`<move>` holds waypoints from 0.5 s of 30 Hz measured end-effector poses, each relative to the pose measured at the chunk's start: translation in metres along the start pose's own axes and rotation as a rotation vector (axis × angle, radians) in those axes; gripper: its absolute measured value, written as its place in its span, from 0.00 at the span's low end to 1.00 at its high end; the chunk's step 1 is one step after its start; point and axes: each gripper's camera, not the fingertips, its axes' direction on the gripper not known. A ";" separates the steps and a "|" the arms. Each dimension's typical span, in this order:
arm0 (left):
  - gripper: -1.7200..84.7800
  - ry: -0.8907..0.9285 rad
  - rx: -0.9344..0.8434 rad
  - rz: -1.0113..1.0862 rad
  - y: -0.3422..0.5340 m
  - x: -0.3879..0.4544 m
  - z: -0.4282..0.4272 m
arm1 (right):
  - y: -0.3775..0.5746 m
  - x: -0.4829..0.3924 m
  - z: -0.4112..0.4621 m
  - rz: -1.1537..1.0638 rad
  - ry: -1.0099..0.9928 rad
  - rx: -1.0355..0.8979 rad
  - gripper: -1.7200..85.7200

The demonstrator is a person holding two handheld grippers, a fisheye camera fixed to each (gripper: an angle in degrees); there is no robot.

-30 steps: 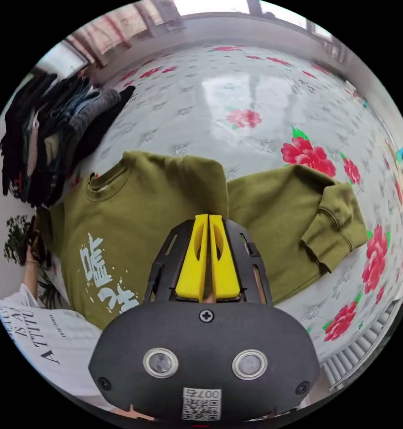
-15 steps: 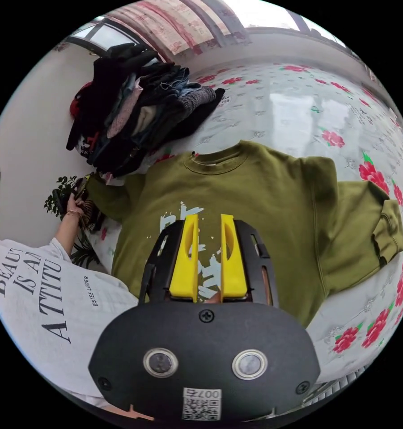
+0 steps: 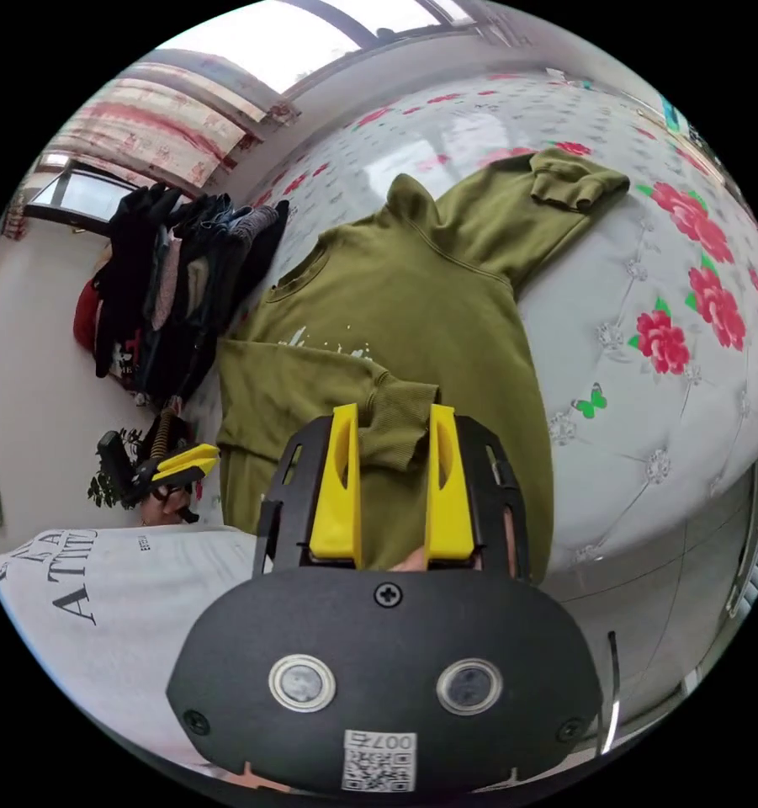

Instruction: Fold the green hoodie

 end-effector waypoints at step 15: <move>0.07 -0.301 -0.094 -0.477 0.055 -0.064 0.015 | -0.039 -0.023 0.045 -0.167 0.092 -0.231 0.08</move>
